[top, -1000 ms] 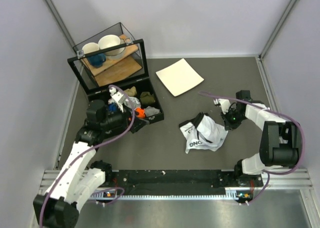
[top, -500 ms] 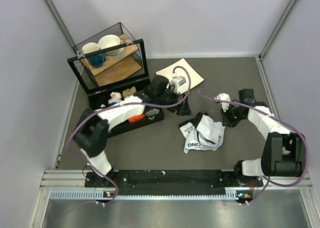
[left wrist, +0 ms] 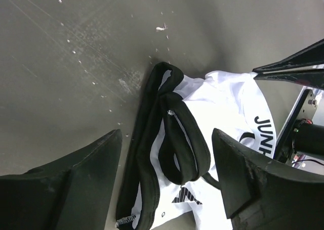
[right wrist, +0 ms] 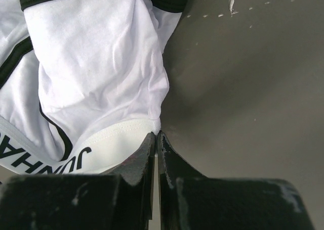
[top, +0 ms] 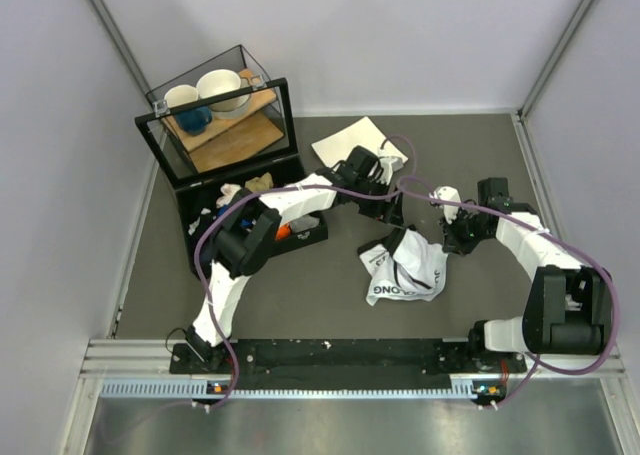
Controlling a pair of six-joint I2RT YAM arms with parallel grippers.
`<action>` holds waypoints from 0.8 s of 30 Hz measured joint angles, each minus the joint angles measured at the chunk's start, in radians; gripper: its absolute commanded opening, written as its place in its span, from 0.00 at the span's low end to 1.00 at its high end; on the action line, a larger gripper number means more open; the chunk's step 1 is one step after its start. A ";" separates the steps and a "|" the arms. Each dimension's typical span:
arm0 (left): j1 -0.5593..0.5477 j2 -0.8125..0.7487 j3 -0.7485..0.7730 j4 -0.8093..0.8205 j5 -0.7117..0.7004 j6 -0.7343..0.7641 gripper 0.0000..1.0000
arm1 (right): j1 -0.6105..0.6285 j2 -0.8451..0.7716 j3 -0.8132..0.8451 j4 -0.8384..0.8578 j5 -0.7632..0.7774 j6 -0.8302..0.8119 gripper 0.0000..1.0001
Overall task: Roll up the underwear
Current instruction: Fold the underwear at the center of the board.
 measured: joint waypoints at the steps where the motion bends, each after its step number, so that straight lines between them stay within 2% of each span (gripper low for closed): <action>1: -0.001 0.010 0.009 -0.005 0.003 0.002 0.70 | 0.000 0.000 0.000 0.000 0.000 0.000 0.00; 4: -0.007 0.042 0.031 -0.023 0.021 0.002 0.61 | 0.000 0.000 0.000 0.000 0.000 0.000 0.00; 5: -0.009 0.050 0.036 -0.028 0.026 0.002 0.54 | 0.000 0.000 0.000 0.000 0.000 0.000 0.00; 7: -0.014 0.068 0.050 -0.039 0.040 -0.001 0.47 | 0.000 0.000 0.000 0.000 0.000 0.000 0.00; 8: -0.018 0.076 0.060 -0.041 0.049 -0.003 0.35 | 0.000 0.000 0.000 0.000 0.000 0.000 0.00; 11: -0.021 0.091 0.084 -0.043 0.074 -0.013 0.19 | 0.000 0.000 0.000 -0.001 0.000 0.000 0.00; 12: -0.023 0.092 0.089 -0.043 0.079 -0.015 0.07 | 0.000 0.000 0.000 -0.001 0.000 0.000 0.00; 13: -0.023 0.092 0.091 -0.043 0.086 -0.018 0.03 | 0.000 0.000 0.000 -0.001 0.000 0.000 0.00; 14: -0.024 0.091 0.096 -0.040 0.092 -0.023 0.00 | 0.000 -0.001 0.000 -0.001 0.000 0.000 0.00; 20: -0.023 0.067 0.089 -0.032 0.100 -0.025 0.00 | 0.000 -0.058 0.029 -0.034 0.007 0.003 0.00; 24: -0.016 -0.054 0.026 -0.028 0.099 -0.024 0.00 | 0.000 -0.117 0.157 -0.093 -0.004 0.004 0.00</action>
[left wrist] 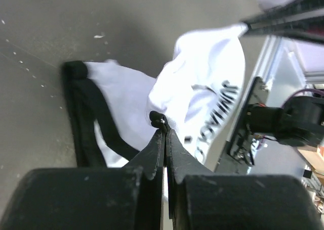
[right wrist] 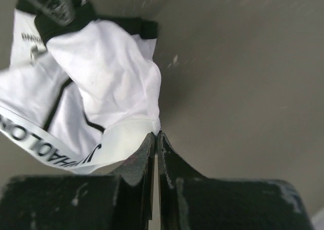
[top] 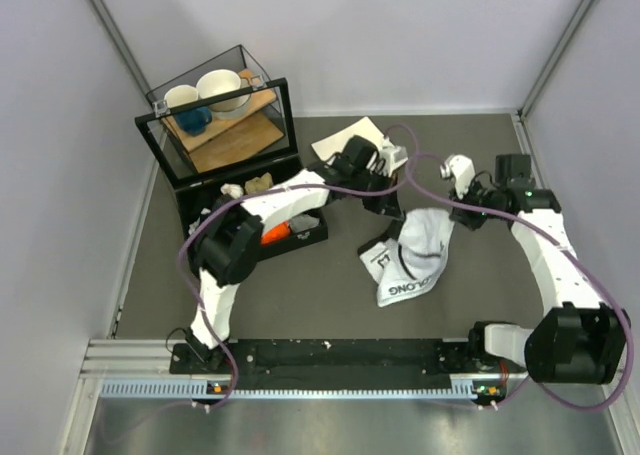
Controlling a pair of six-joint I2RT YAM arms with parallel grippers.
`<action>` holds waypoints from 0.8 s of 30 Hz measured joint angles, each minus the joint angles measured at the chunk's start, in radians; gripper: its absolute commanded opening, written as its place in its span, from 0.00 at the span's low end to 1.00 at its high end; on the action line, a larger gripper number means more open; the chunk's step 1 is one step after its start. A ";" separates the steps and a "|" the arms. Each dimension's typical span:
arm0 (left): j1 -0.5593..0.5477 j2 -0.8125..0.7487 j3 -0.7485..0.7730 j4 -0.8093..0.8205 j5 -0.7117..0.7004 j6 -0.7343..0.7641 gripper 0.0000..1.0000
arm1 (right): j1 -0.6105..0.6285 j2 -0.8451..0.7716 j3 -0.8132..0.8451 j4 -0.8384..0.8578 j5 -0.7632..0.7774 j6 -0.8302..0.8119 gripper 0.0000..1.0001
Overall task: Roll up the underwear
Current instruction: Fold the underwear at the center of the board.
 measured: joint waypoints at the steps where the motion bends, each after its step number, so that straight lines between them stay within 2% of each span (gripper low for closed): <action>1: 0.001 -0.039 -0.016 0.003 0.000 0.001 0.00 | 0.000 -0.018 0.043 -0.013 -0.007 0.000 0.00; 9: 0.002 -0.478 -0.108 0.079 0.020 0.005 0.00 | 0.000 -0.227 0.321 -0.151 -0.096 -0.019 0.00; 14: -0.057 -0.721 -0.150 0.119 0.017 0.015 0.00 | 0.000 -0.388 0.453 -0.258 -0.198 -0.063 0.00; 19: -0.170 -0.848 -0.189 0.115 -0.029 0.032 0.00 | 0.000 -0.507 0.560 -0.365 -0.312 -0.102 0.00; 24: -0.232 -0.897 -0.242 0.107 -0.075 0.035 0.00 | 0.000 -0.532 0.636 -0.424 -0.379 -0.106 0.00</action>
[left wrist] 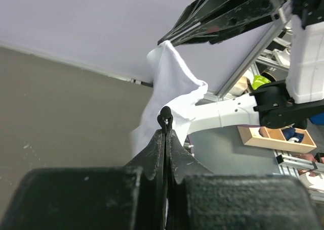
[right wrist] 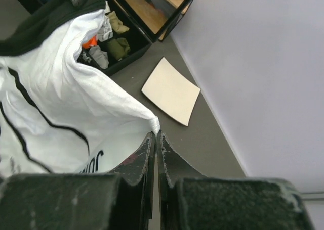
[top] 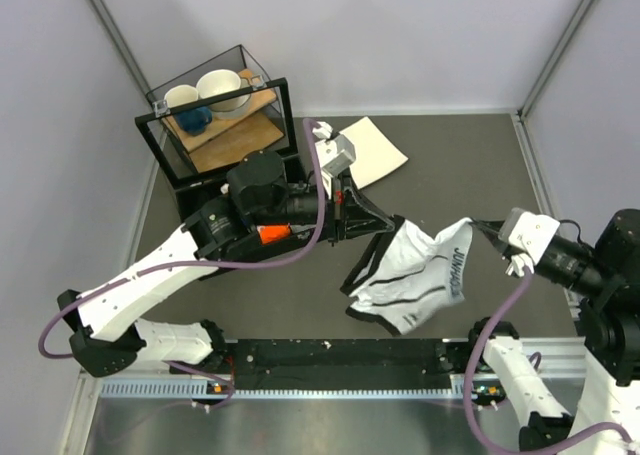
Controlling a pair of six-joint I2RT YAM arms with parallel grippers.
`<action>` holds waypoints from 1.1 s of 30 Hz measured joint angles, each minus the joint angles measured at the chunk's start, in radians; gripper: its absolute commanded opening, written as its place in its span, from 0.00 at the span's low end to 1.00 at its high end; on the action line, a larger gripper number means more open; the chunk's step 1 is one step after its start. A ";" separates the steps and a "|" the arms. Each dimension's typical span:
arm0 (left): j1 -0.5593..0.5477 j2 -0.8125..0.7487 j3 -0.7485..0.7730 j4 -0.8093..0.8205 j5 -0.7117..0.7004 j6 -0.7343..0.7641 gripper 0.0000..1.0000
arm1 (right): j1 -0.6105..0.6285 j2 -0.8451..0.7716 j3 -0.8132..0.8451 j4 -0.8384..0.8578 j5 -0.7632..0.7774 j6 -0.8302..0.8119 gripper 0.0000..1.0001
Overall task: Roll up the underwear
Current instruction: Fold the underwear at the center of the board.
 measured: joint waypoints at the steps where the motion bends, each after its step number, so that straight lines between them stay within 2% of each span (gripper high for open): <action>1: -0.002 -0.006 -0.013 0.000 -0.010 0.000 0.00 | 0.000 0.000 -0.002 -0.006 -0.005 0.001 0.00; 4: -0.004 -0.013 -0.064 0.003 -0.055 0.005 0.01 | 0.000 0.000 -0.050 0.005 -0.007 0.014 0.00; 8: 0.009 0.015 -0.143 0.009 -0.131 0.033 0.00 | 0.000 0.021 -0.242 0.078 0.021 0.043 0.00; 12: 0.068 0.148 -0.154 0.031 -0.178 0.066 0.00 | 0.000 0.135 -0.472 0.211 0.076 0.077 0.00; 16: 0.172 0.359 -0.138 0.078 -0.196 0.091 0.00 | 0.000 0.319 -0.591 0.374 0.140 0.105 0.00; 21: 0.283 0.652 0.009 0.084 -0.209 0.117 0.00 | 0.000 0.581 -0.553 0.544 0.183 0.124 0.00; 25: 0.337 0.795 0.151 0.084 -0.211 0.134 0.00 | 0.000 0.763 -0.455 0.617 0.204 0.135 0.00; 28: 0.357 0.827 0.216 0.084 -0.203 0.149 0.00 | 0.000 0.828 -0.404 0.645 0.213 0.137 0.00; 33: 0.361 0.821 0.247 0.101 -0.155 0.195 0.00 | 0.000 0.830 -0.394 0.669 0.211 0.131 0.00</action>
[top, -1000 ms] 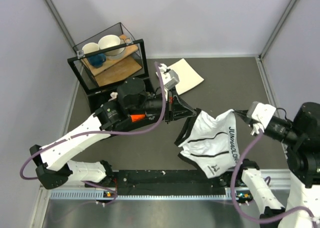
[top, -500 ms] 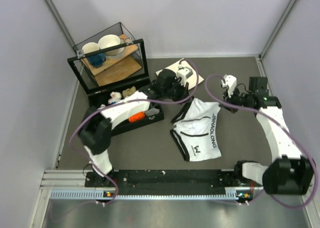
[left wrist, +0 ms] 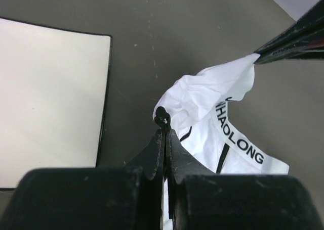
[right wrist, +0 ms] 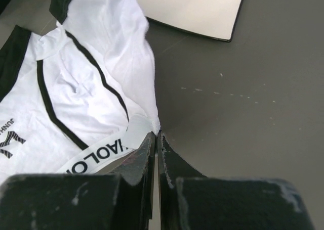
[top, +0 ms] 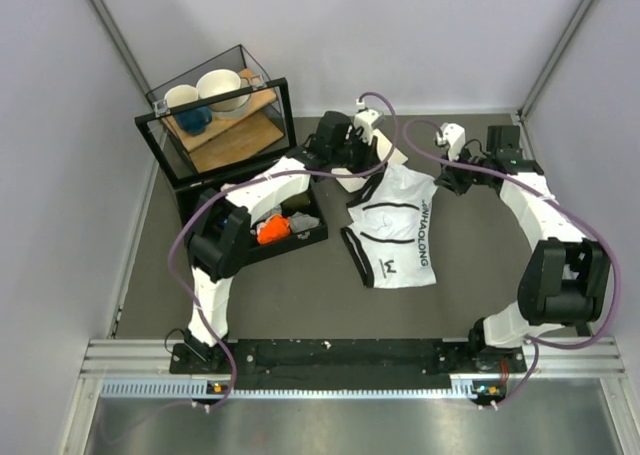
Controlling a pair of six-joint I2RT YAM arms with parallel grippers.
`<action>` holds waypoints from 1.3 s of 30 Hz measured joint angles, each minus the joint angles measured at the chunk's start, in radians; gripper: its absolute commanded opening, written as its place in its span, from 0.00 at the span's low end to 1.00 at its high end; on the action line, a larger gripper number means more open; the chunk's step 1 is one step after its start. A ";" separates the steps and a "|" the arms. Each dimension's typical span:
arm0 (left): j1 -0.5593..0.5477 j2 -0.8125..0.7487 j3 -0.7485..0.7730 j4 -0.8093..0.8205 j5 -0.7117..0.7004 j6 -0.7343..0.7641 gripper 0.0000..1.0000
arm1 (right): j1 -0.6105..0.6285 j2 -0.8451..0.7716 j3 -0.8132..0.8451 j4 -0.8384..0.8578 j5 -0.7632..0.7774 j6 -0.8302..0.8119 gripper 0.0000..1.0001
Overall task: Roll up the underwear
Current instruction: Fold the underwear at the center of the board.
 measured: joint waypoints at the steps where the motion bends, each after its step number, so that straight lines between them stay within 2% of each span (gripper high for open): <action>1: -0.001 -0.002 -0.008 0.005 0.012 0.010 0.00 | 0.000 -0.005 -0.007 0.009 -0.002 -0.003 0.00; 11: -0.009 -0.116 -0.233 0.022 0.097 0.048 0.00 | 0.000 -0.147 -0.172 0.003 -0.054 -0.030 0.00; 21: -0.039 -0.252 -0.398 0.037 0.165 0.054 0.00 | 0.000 -0.252 -0.263 -0.091 -0.097 -0.127 0.00; 39: -0.101 -0.272 -0.550 0.030 0.201 0.037 0.00 | 0.000 -0.264 -0.380 -0.233 -0.099 -0.296 0.00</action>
